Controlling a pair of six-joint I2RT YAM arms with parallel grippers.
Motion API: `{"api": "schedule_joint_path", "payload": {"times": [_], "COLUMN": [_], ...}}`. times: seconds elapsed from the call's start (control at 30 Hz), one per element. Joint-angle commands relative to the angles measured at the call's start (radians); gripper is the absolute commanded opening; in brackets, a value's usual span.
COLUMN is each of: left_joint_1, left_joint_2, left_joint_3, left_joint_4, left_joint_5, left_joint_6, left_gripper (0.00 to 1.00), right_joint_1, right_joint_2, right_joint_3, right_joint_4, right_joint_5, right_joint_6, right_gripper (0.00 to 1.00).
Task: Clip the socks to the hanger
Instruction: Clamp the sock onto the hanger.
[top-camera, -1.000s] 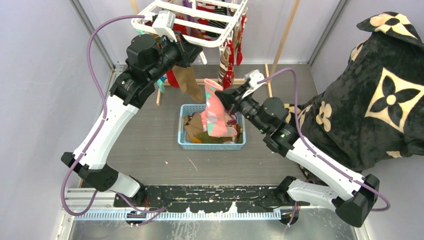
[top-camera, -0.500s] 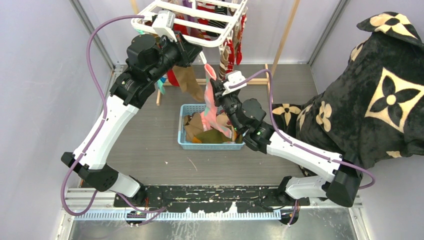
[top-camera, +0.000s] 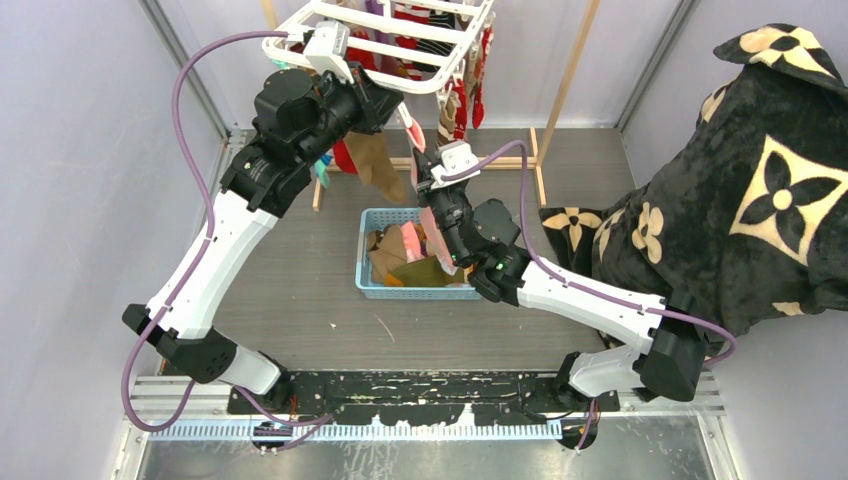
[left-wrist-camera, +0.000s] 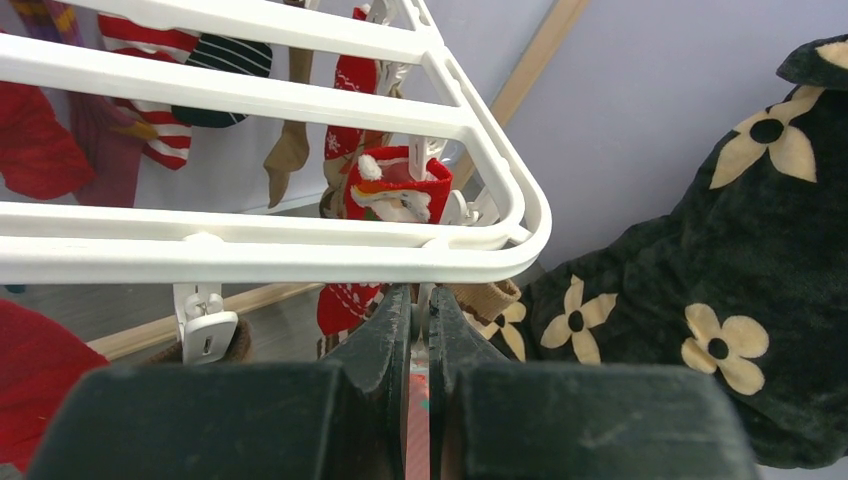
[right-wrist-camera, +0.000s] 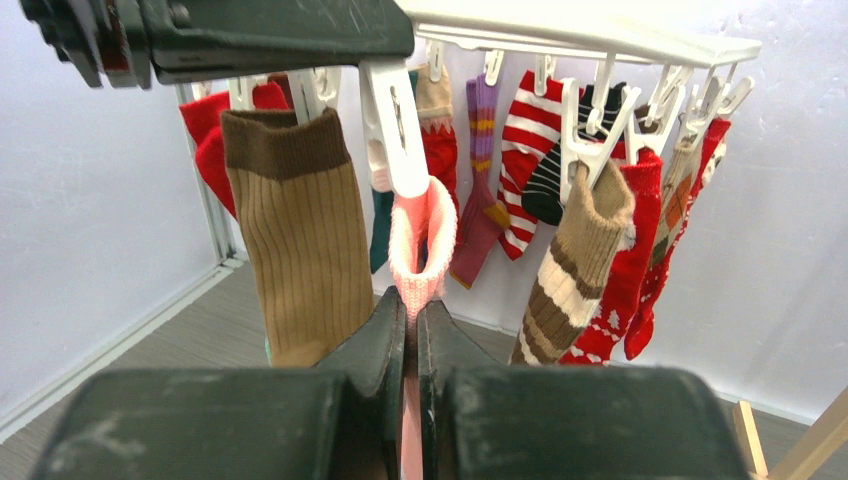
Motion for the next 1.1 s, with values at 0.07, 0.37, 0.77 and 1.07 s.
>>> {"api": "schedule_joint_path", "payload": {"times": [0.07,0.37,0.77,1.07], "left_joint_1": [0.001,0.001,0.001,0.004], "left_joint_2": [-0.022,-0.021,-0.028,-0.057], "left_joint_3": [-0.005,-0.003,-0.005,-0.026], "left_joint_4": [0.010,0.013,0.013,-0.039], "left_joint_5": [-0.038,-0.044,-0.051,-0.074], "left_joint_6": [0.000,0.000,0.006,0.045], "left_gripper": [0.00,0.00,0.00,0.83], "right_joint_1": [0.022,0.032,0.034,0.034], "right_joint_2": [-0.009,-0.008,0.023,-0.015], "right_joint_3": [0.062,0.073,0.115,0.075], "right_joint_4": [0.097,0.094,0.117,0.078], "right_joint_5": [0.017,0.011,0.004,0.025], "right_joint_6": [-0.034,-0.035,-0.046,-0.025], "right_gripper": [0.01,0.01,0.01,0.10]}}
